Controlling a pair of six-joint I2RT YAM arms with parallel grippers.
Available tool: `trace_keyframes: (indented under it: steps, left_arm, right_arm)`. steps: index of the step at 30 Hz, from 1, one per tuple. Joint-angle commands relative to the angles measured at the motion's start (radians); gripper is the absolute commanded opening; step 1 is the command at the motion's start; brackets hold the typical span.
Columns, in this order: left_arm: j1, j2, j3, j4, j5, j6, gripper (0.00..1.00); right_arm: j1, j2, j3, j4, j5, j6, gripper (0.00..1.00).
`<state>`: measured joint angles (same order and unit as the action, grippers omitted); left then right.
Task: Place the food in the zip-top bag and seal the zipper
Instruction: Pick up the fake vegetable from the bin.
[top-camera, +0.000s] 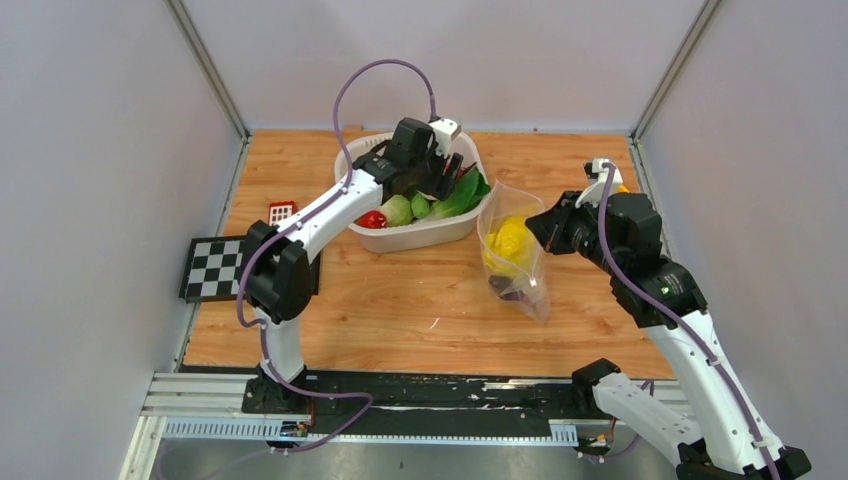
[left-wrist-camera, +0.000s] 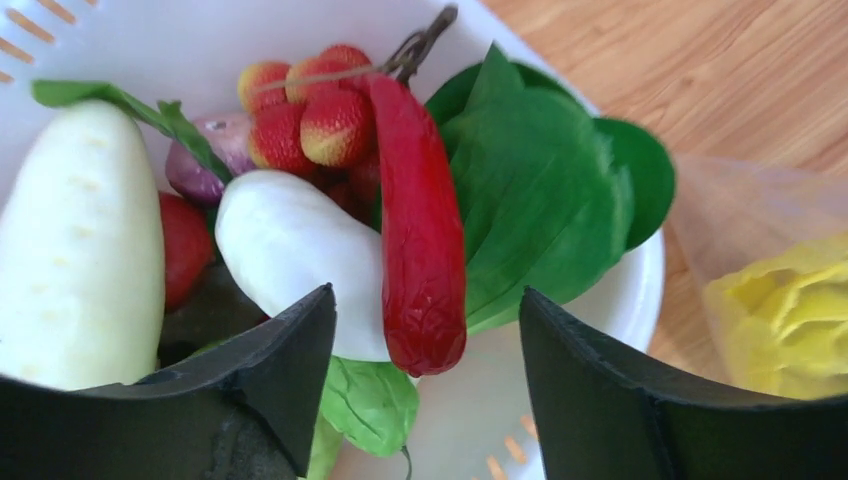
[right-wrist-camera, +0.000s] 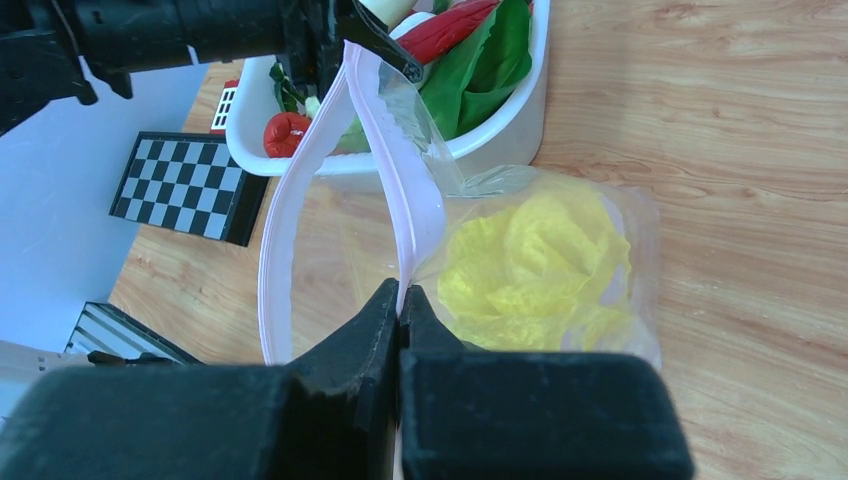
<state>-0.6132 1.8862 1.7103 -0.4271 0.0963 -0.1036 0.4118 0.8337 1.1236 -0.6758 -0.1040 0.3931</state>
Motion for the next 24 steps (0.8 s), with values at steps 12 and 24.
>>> trace_keyframes:
  steps: [12, 24]
  left_arm:
    - [0.003, -0.093, -0.047, 0.017, 0.028, 0.001, 0.25]
    - [0.004, -0.401, -0.207, -0.035, 0.045, -0.007, 0.17]
  right_arm:
    - [0.002, -0.034, -0.023, 0.07, -0.013, 0.031, 0.0]
    - [0.002, -0.055, -0.051, 0.078, -0.023, 0.047, 0.0]
